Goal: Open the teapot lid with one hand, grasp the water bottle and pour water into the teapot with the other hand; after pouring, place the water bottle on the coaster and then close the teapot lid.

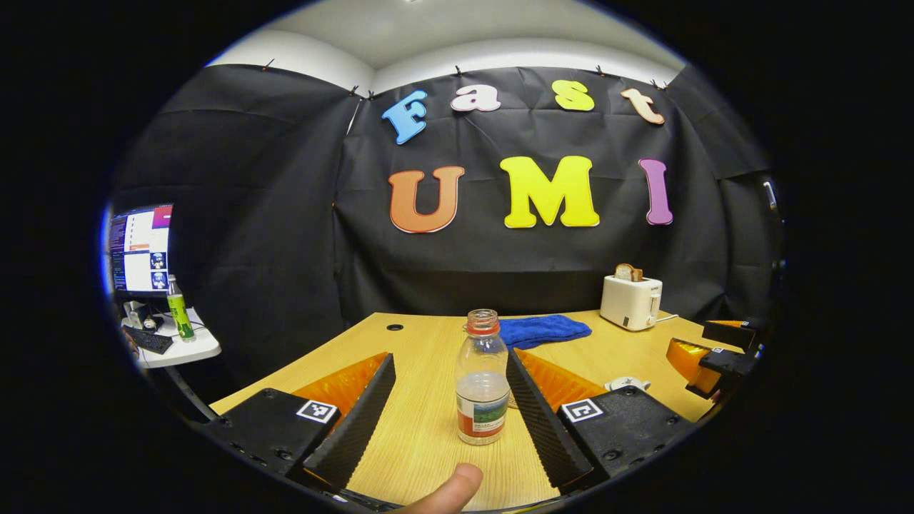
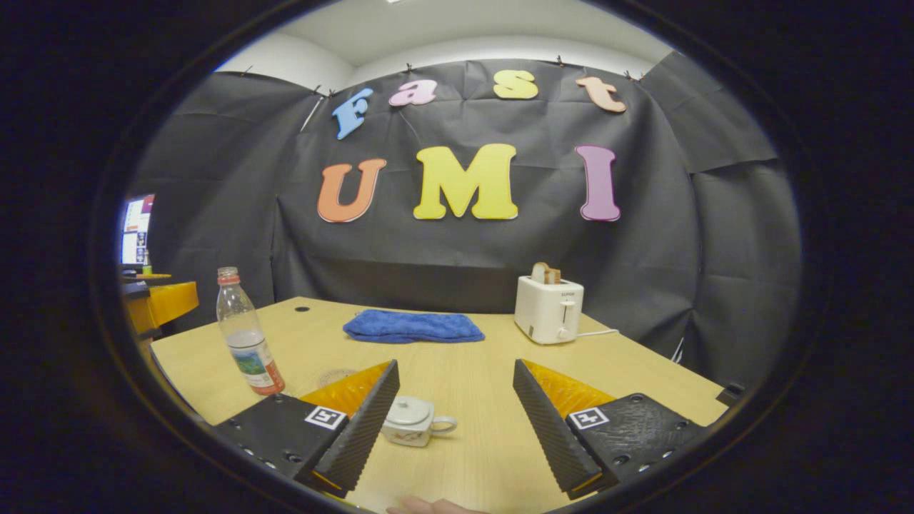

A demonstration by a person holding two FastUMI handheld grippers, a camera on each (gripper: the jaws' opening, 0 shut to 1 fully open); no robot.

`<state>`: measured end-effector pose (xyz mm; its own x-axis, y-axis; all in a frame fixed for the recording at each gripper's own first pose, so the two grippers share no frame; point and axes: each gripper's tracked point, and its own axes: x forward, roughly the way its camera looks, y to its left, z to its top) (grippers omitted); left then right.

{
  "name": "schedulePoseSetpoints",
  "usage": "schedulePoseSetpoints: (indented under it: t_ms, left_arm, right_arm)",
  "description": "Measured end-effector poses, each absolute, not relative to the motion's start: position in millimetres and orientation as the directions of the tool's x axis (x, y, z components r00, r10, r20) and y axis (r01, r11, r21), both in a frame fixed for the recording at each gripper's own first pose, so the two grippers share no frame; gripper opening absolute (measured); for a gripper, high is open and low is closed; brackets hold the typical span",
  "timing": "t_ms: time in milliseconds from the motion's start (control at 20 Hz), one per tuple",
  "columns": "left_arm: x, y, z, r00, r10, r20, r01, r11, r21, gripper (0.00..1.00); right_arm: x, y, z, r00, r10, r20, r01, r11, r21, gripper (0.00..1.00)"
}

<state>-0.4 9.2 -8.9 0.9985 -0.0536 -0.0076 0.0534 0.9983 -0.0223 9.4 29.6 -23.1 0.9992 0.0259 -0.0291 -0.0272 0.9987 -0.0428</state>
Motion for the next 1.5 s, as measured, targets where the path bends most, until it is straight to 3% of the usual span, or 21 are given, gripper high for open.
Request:
schedulePoseSetpoints:
  t_ms: [650, 700, 950, 1000, 1050, 1100, 1250, 1350, 1500]
  left_arm:
    - [12.6, 13.6, -31.5, 0.997, -0.033, -0.065, 0.036, 0.999, 0.041, 0.98]
    - [14.5, 14.5, -36.4, 0.997, -0.027, -0.078, 0.031, 0.999, 0.042, 0.98]
    - [14.1, 20.3, -40.0, 0.995, -0.005, -0.095, 0.010, 0.999, 0.052, 0.98]
    - [15.0, 21.9, -40.7, 0.996, -0.005, -0.094, 0.010, 0.999, 0.050, 0.98]
    - [14.9, 21.5, -39.4, 0.996, -0.006, -0.093, 0.010, 0.999, 0.046, 0.98]
    - [13.8, 21.4, -39.8, 0.996, -0.007, -0.093, 0.011, 0.999, 0.043, 0.98]
    - [14.9, 18.2, -37.8, 0.996, -0.020, -0.081, 0.023, 0.999, 0.040, 0.98]
    - [13.2, 16.2, -38.0, 0.996, -0.029, -0.079, 0.032, 0.999, 0.039, 0.98]
    - [14.7, 11.5, -38.7, 0.996, -0.043, -0.078, 0.046, 0.998, 0.040, 0.98]
  right_arm:
    - [64.0, 73.6, -78.6, 0.992, 0.047, -0.115, -0.056, 0.996, -0.070, 0.97]
    - [66.0, 76.0, -77.9, 0.993, 0.044, -0.107, -0.053, 0.996, -0.077, 0.89]
    - [77.3, 85.1, -82.9, 0.994, 0.052, -0.101, -0.060, 0.996, -0.072, 0.72]
    - [78.8, 86.7, -87.6, 0.992, 0.060, -0.115, -0.068, 0.995, -0.068, 0.63]
    - [80.1, 86.5, -89.9, 0.991, 0.056, -0.126, -0.064, 0.996, -0.065, 0.60]
    - [79.5, 85.9, -91.7, 0.989, 0.056, -0.133, -0.065, 0.996, -0.061, 0.43]
    - [78.8, 87.8, -92.6, 0.989, 0.065, -0.133, -0.073, 0.996, -0.053, 0.43]
    - [80.2, 88.9, -91.9, 0.988, 0.075, -0.132, -0.082, 0.996, -0.042, 0.24]
    - [82.4, 89.5, -93.4, 0.988, 0.084, -0.129, -0.091, 0.995, -0.047, 0.27]
